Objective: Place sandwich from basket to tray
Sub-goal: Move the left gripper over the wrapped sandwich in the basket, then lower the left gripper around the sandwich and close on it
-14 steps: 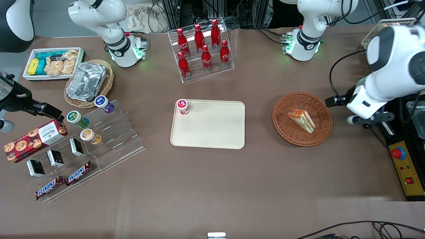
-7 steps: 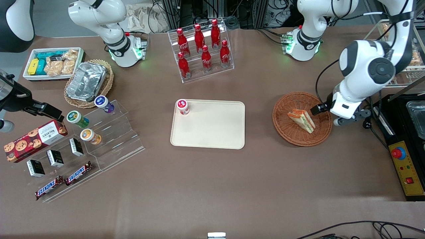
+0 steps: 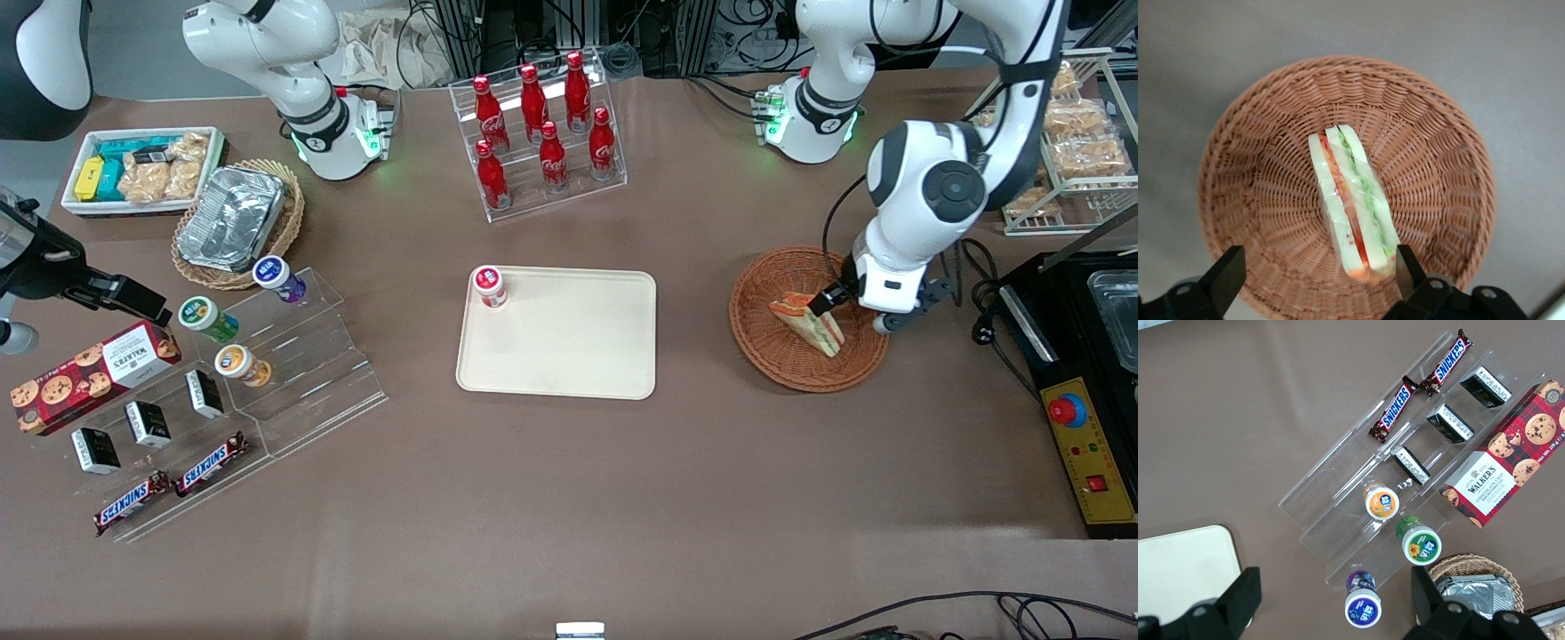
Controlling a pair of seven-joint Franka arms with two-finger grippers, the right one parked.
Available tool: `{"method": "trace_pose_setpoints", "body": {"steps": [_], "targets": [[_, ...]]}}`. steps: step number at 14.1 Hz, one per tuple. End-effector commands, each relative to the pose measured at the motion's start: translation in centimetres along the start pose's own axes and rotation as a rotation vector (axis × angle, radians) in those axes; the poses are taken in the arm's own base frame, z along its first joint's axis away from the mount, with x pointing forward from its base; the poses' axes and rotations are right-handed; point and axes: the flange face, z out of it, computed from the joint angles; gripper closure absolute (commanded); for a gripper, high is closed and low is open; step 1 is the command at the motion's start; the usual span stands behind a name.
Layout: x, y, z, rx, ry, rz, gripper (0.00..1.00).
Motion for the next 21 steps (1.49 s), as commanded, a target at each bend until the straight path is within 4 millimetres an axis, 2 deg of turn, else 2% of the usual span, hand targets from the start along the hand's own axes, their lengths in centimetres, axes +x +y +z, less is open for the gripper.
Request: {"method": "trace_pose_setpoints", "body": {"steps": [1, 5, 11, 16, 19, 21], "targets": [[-1.5, -1.0, 2.1, -0.013, 0.028, -0.040, 0.00], [-1.2, -0.7, 2.2, -0.014, 0.027, -0.049, 0.00], [0.2, 1.0, -0.4, -0.003, 0.039, -0.045, 0.01], [-0.3, 1.4, 1.0, -0.002, 0.033, -0.119, 0.01], [-0.8, 2.2, 2.2, -0.008, 0.035, -0.141, 0.01], [-2.1, 3.4, 2.5, -0.015, 0.038, -0.113, 0.01]]}}
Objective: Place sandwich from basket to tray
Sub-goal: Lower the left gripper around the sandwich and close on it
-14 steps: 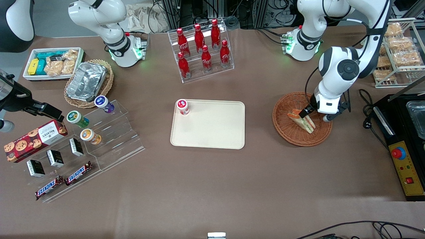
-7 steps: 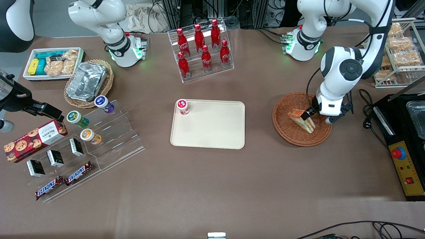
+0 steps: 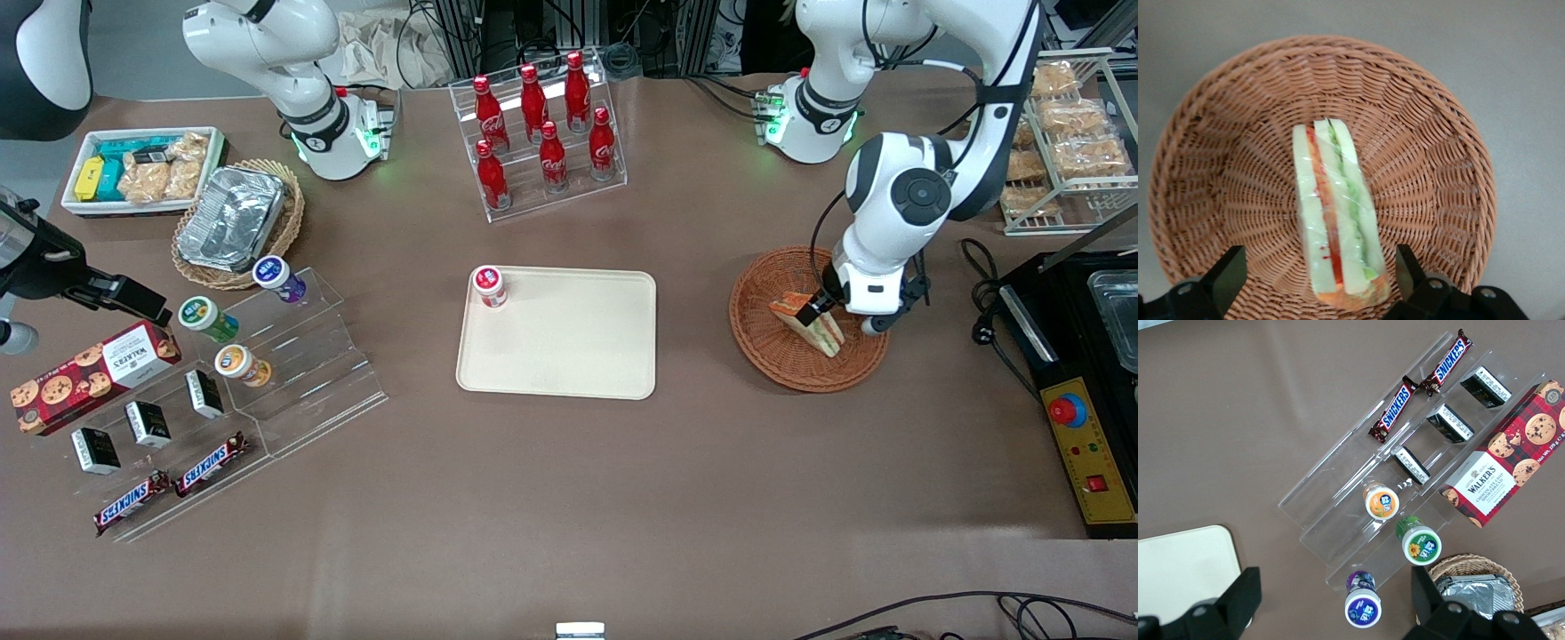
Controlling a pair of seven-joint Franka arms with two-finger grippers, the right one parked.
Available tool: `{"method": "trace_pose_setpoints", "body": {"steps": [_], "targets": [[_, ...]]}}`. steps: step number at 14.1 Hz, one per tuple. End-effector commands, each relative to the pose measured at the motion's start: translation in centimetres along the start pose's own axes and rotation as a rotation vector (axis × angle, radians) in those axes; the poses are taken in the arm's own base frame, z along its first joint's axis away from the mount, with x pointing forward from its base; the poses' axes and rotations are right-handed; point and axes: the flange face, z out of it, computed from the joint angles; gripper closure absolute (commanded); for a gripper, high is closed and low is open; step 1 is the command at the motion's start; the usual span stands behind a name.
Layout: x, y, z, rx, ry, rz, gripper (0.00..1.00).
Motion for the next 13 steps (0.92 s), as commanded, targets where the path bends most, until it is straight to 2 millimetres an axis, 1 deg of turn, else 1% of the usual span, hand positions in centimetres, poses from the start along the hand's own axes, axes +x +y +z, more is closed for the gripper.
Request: {"method": "trace_pose_setpoints", "body": {"steps": [1, 3, 5, 6, 11, 12, 13], "targets": [[-1.33, 1.02, 0.97, -0.005, 0.015, -0.004, 0.01], [-1.68, 0.52, 1.67, -0.022, 0.025, -0.007, 0.03], [-1.80, 0.49, 1.77, -0.010, 0.044, 0.025, 0.15], [-1.76, 0.45, 1.84, -0.006, 0.048, 0.034, 0.17], [-1.71, 0.41, 1.85, 0.006, 0.066, 0.066, 0.17], [-1.63, 0.40, 1.86, 0.006, 0.066, 0.063, 0.21], [-1.57, 0.36, 1.86, 0.006, 0.066, 0.054, 0.33]]}}
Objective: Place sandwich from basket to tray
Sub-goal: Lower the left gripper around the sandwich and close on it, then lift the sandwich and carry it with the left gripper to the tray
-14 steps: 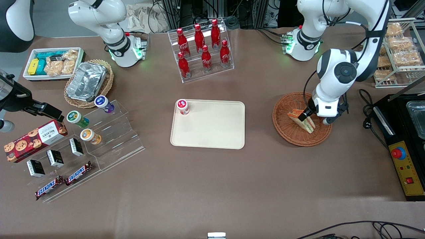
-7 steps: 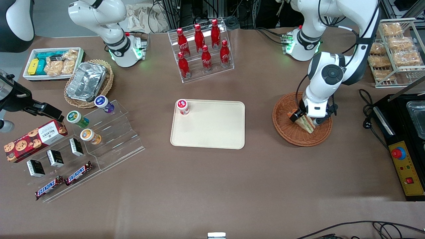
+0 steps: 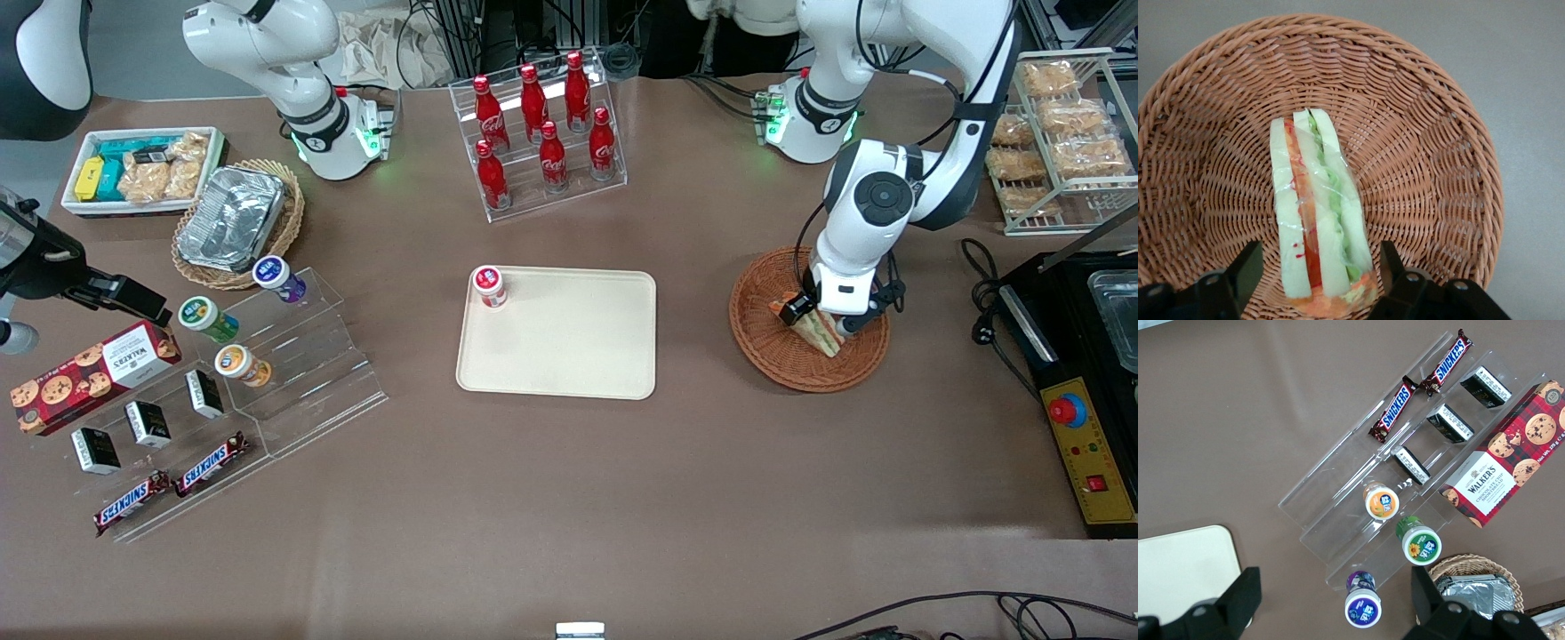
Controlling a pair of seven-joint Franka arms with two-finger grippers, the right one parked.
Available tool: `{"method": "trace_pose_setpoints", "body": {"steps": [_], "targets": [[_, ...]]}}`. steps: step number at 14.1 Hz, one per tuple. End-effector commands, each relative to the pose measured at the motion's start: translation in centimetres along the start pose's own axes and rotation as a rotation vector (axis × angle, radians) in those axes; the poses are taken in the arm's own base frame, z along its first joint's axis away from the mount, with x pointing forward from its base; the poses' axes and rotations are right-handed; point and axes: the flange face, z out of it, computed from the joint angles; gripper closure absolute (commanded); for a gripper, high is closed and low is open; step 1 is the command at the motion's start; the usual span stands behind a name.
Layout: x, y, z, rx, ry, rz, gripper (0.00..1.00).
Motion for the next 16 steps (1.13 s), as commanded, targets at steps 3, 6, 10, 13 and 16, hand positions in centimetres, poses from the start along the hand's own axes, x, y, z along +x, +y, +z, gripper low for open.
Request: {"method": "trace_pose_setpoints", "body": {"steps": [3, 6, 10, 13, 16], "targets": [[0.2, 0.2, -0.4, -0.004, 0.035, -0.028, 0.73], [0.6, 0.6, -1.7, 0.020, 0.063, -0.030, 1.00], [5.3, 3.9, -11.1, 0.192, -0.018, 0.108, 1.00], [6.6, 5.3, -15.8, 0.169, -0.086, 0.191, 1.00], [6.3, 7.0, -19.8, 0.196, -0.146, 0.293, 1.00]]}}
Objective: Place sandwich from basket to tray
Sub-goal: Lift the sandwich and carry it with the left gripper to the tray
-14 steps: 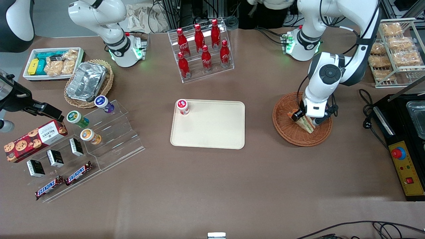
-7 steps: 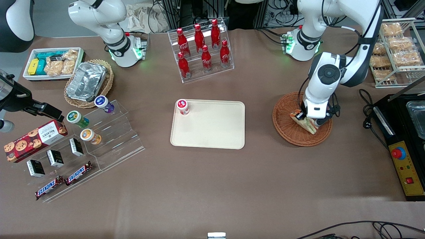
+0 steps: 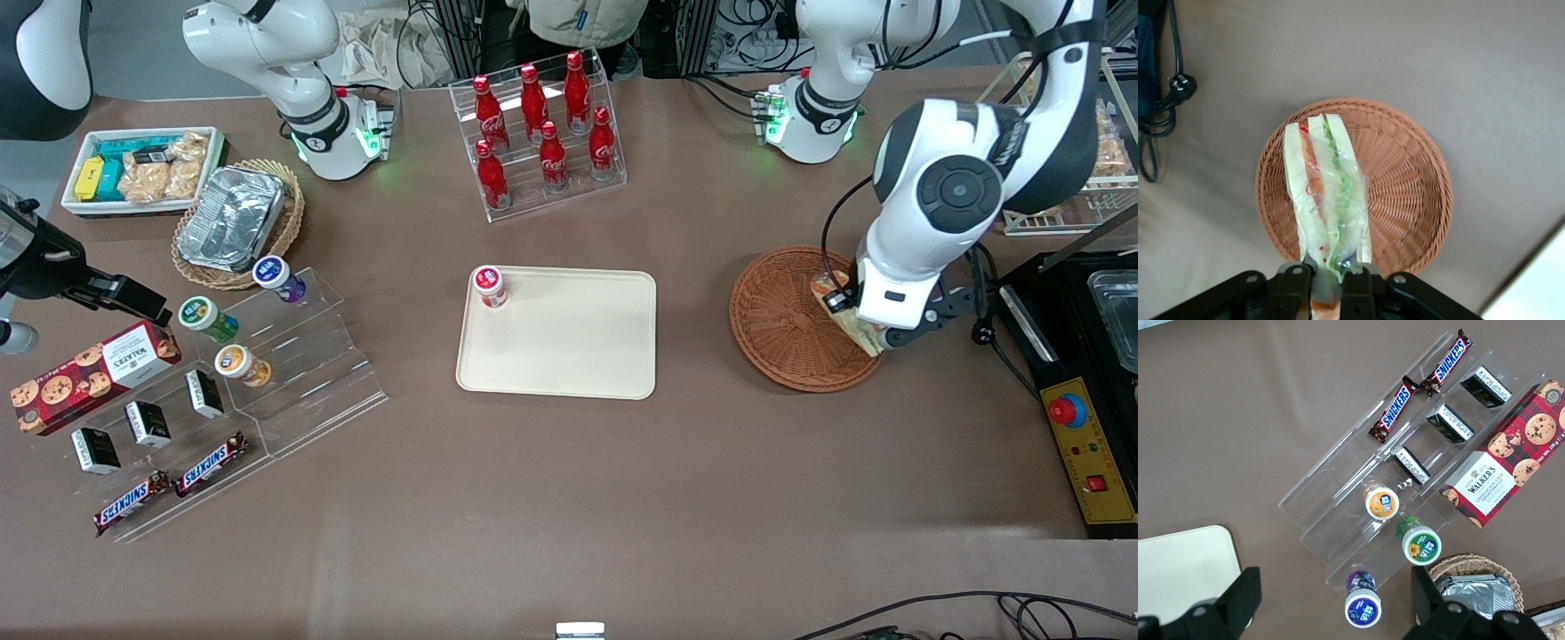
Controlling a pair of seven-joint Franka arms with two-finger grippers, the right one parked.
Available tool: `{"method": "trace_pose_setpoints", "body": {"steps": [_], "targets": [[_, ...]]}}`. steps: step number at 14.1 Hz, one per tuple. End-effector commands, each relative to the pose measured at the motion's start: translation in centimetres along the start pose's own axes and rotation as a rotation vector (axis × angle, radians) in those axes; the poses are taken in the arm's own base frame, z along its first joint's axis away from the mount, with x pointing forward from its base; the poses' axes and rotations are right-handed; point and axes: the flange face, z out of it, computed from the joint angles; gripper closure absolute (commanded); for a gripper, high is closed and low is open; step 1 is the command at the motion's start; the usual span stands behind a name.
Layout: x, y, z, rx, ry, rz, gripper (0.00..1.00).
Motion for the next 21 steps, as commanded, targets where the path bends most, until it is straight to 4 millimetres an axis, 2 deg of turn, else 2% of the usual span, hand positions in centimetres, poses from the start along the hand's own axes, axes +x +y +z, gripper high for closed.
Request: {"method": "trace_pose_setpoints", "body": {"steps": [1, 4, 8, 9, 11, 12, 15, 18, 21], "targets": [[0.0, 2.4, -3.7, 0.039, -0.075, 0.144, 1.00], [-0.8, 5.1, -6.8, 0.048, -0.096, 0.210, 1.00], [-4.8, 8.7, -8.3, 0.030, -0.065, 0.315, 1.00], [-6.3, 10.2, -8.5, 0.019, -0.053, 0.384, 1.00], [-7.9, 12.6, -8.5, -0.016, 0.001, 0.534, 1.00], [-9.4, 14.1, -8.1, -0.033, 0.020, 0.569, 1.00], [-12.5, 18.2, -4.2, -0.073, 0.055, 0.652, 1.00], [-14.4, 22.7, -0.3, -0.145, 0.053, 0.699, 1.00], [-15.6, 26.3, 3.6, -0.191, 0.066, 0.737, 1.00]]}}
